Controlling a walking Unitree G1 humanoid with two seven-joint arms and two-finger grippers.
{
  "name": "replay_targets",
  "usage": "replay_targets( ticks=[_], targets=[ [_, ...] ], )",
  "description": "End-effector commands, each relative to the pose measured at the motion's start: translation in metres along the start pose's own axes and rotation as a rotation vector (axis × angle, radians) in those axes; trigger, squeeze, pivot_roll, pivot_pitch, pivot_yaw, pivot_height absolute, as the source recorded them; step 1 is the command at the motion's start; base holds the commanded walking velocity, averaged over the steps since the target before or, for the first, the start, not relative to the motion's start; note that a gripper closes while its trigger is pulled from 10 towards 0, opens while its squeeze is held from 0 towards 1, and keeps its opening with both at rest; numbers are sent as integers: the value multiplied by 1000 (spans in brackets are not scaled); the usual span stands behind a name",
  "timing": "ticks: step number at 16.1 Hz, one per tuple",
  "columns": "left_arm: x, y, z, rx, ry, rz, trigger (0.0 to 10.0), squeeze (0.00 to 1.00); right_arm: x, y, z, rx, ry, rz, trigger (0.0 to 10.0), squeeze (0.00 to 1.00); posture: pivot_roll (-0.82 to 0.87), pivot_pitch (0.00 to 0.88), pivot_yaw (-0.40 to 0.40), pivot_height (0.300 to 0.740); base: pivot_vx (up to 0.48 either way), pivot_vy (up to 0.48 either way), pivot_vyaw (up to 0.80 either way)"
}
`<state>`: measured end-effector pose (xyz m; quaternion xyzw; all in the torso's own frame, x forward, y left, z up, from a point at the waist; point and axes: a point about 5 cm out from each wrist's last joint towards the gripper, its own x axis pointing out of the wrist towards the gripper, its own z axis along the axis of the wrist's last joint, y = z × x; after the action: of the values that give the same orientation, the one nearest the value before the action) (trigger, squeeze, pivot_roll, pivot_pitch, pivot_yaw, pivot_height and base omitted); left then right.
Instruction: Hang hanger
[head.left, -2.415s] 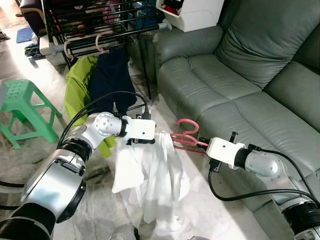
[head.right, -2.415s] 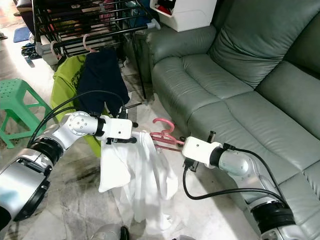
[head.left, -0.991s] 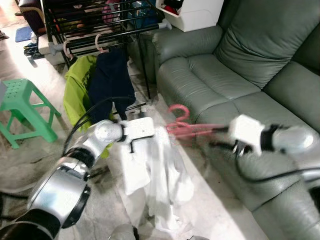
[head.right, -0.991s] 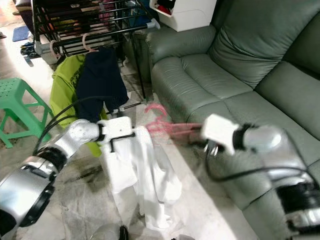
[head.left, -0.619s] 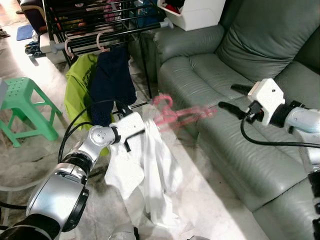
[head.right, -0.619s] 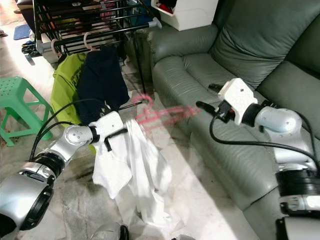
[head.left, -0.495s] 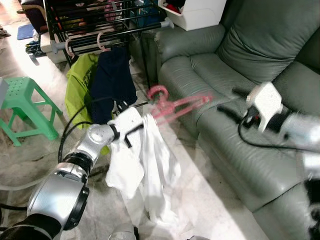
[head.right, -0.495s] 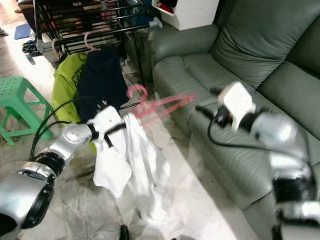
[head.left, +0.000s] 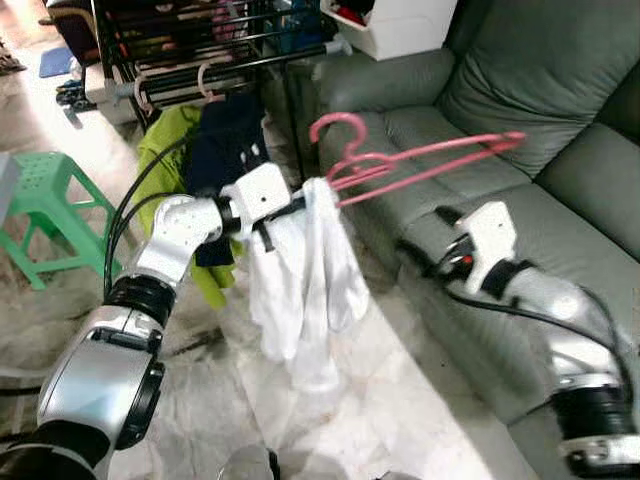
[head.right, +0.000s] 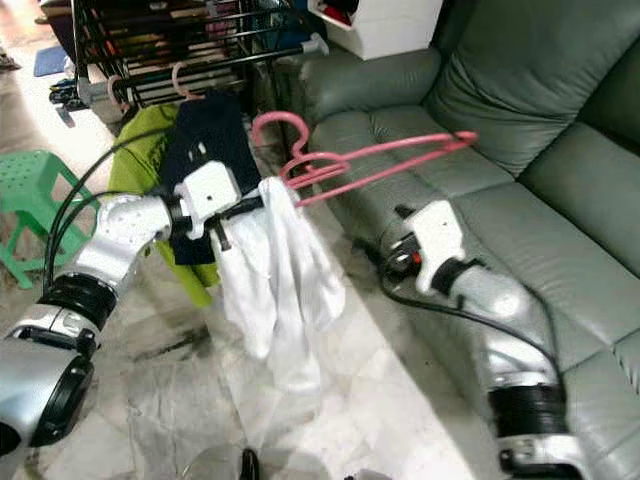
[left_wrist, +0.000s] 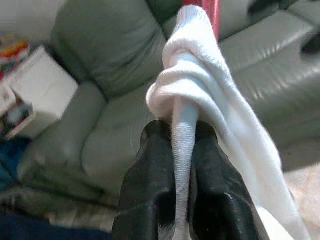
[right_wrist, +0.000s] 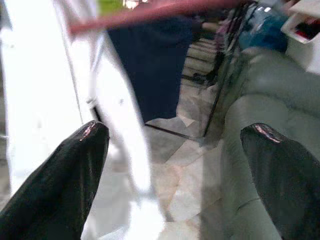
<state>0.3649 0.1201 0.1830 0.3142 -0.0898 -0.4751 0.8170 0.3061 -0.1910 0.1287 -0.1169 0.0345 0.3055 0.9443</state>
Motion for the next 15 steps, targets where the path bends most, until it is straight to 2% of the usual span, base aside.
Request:
replay_targets(
  ticks=[1,7,8,10,12,13,15],
  targets=[
    [-2,10,14,30,-60,22,0,0,2,1,0,5,8,-9,10000,1000,-31,0,57,740,0,0,0],
    [9,11,50,36,-199,7,0,0,12,14,-7,40,21,36,10000,988,-29,0,60,740,0,0,0],
    [9,12,55,20,-221,19,0,0,13,15,-7,41,22,39,10000,882,-29,0,60,740,0,0,0],
    [10,13,62,17,-241,22,0,0,14,14,-9,42,31,42,10000,788,-27,0,59,740,0,0,0],
    [11,15,74,-11,-286,31,0,0,16,16,-12,43,40,42,10000,745,-25,0,53,740,0,0,0],
    [11,23,82,-94,-317,94,0,0,17,17,-18,44,79,35,10000,694,-21,0,48,740,0,0,0],
    [9,31,91,-152,-343,143,0,0,18,16,-30,64,143,3,10000,682,-11,0,38,740,0,0,0]
  ],
)
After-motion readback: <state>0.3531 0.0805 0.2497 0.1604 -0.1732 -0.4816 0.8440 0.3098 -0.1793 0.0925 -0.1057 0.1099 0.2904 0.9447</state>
